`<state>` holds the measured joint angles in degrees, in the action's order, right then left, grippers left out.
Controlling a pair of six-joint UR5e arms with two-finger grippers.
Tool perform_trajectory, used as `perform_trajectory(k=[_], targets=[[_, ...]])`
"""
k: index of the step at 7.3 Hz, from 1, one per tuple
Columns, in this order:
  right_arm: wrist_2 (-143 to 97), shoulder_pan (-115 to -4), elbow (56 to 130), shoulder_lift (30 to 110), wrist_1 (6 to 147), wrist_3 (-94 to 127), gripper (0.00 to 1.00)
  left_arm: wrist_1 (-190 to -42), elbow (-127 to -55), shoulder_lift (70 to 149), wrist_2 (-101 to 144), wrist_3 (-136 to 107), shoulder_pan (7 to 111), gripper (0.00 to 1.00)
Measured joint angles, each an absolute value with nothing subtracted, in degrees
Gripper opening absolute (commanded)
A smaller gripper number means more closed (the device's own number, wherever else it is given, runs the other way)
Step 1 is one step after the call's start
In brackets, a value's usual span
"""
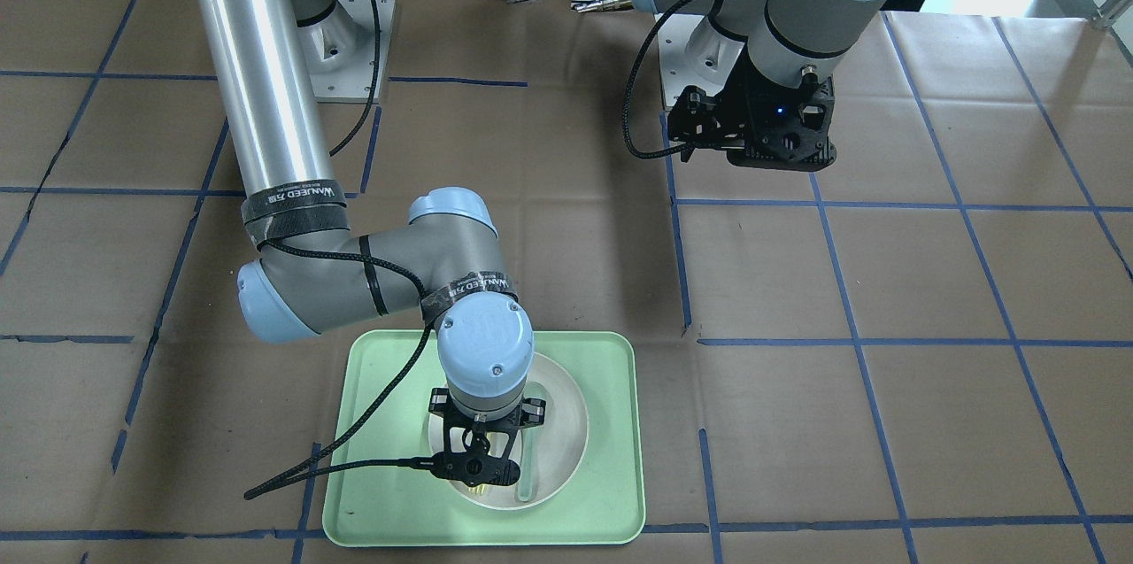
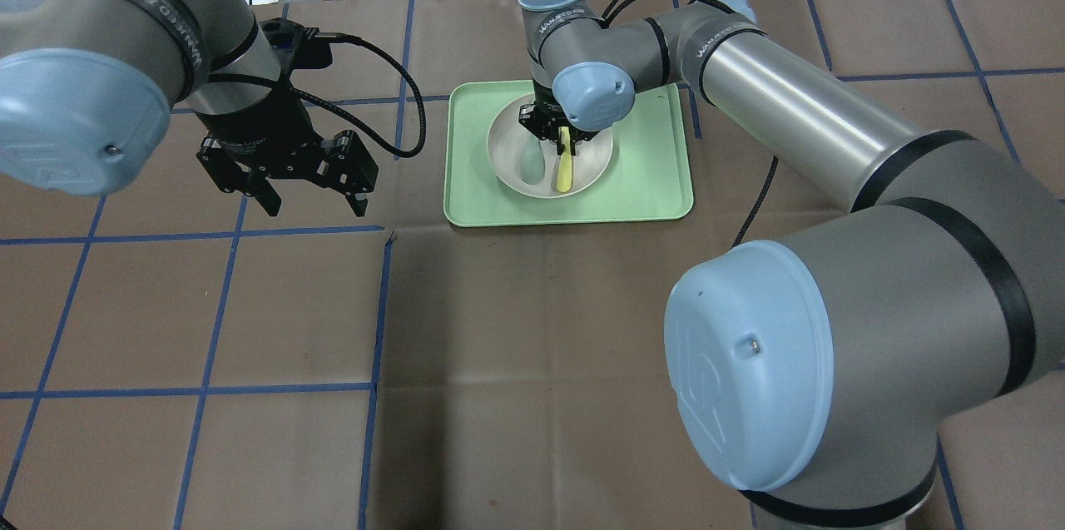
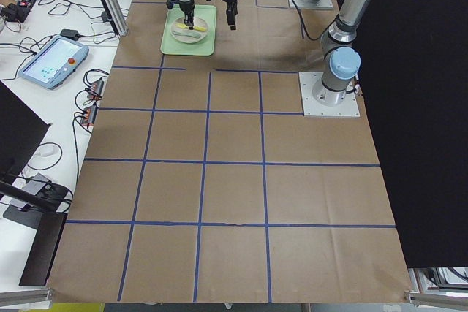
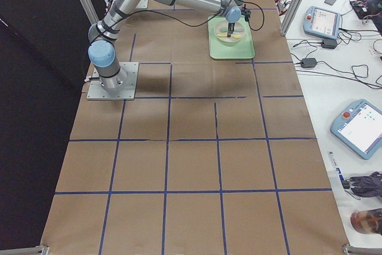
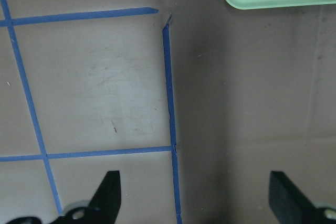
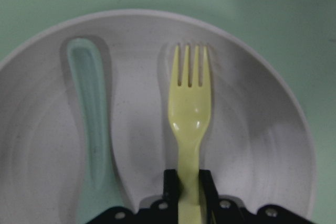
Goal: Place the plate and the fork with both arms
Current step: 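Close the right gripper on the yellow fork handle and lift it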
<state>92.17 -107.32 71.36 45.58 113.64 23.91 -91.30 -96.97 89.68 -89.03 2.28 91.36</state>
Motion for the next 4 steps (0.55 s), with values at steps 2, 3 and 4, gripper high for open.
perform_trajectory(k=[2, 3, 4], targets=[[92.2, -107.3, 71.1, 45.9, 113.6, 23.9, 0.01, -91.2, -96.9, 89.7, -89.0, 2.3, 91.3, 1.00], [92.1, -107.3, 70.8, 46.4, 113.3, 23.9, 0.01, -91.2, -96.9, 89.7, -89.0, 2.3, 91.3, 1.00], [91.7, -107.4, 70.2, 47.3, 112.4, 24.0, 0.01, -91.2, -96.9, 89.7, -89.0, 2.2, 91.3, 1.00]])
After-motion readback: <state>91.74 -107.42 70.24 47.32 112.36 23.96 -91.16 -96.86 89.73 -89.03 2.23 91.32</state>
